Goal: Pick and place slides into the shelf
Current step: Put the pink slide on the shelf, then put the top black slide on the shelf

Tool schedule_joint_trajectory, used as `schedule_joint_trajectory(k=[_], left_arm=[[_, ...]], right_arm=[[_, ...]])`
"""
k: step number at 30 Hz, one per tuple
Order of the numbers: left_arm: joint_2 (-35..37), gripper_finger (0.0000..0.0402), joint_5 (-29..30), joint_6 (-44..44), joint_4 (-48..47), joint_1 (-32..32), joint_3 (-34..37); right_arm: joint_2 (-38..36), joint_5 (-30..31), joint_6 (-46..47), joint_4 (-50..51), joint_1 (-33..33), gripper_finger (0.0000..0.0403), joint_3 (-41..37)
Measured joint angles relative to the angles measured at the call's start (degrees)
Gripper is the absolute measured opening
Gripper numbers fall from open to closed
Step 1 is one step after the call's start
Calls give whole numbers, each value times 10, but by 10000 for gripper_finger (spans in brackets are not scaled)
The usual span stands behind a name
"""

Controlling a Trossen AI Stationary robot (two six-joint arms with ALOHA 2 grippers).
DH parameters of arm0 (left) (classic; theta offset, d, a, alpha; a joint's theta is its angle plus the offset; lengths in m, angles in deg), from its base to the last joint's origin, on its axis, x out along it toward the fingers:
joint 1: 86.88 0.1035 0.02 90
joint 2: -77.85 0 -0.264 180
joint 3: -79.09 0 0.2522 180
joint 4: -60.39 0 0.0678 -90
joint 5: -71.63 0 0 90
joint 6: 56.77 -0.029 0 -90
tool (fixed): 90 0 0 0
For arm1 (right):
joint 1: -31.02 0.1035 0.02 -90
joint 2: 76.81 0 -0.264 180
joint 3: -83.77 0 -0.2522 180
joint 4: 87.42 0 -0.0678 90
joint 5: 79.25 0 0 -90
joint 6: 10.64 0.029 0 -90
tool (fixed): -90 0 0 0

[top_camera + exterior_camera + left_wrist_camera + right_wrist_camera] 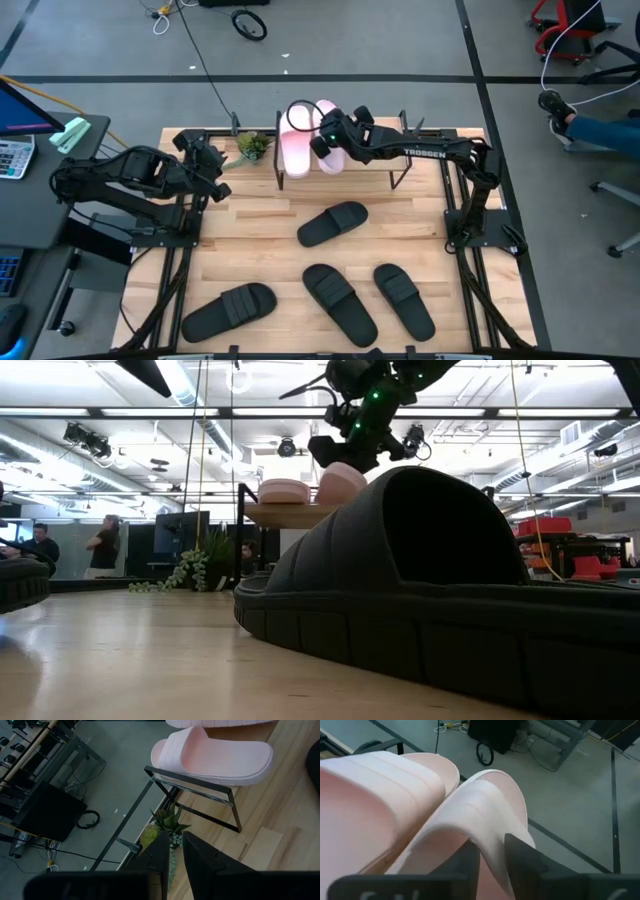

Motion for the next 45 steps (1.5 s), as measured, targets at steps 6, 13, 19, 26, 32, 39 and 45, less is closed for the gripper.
schedule_joint_trajectory(k=[6, 13, 19, 26, 32, 39, 45], left_arm=[[0, 53, 0, 0, 0, 0, 0], [0, 59, 0, 0, 0, 0, 0], [0, 52, 0, 18, -1, 0, 0], [0, 50, -9, 27, 0, 0, 0], [0, 50, -138, 28, 0, -4, 0], [-12, 42, -172, 30, 1, -32, 0], [-53, 41, -172, 45, 14, -63, 0]], right_arm=[[0, -14, 0, 11, 19, 124, 3], [-2, -8, -1, 54, 44, 132, 18], [-29, -7, 1, 79, 77, 126, 20], [-99, -14, 35, 108, 154, 114, 20], [-133, -74, 71, 108, 255, 105, 20], [-125, -71, 54, 121, 368, 103, -2], [-119, -16, 152, 121, 417, 101, -54]])
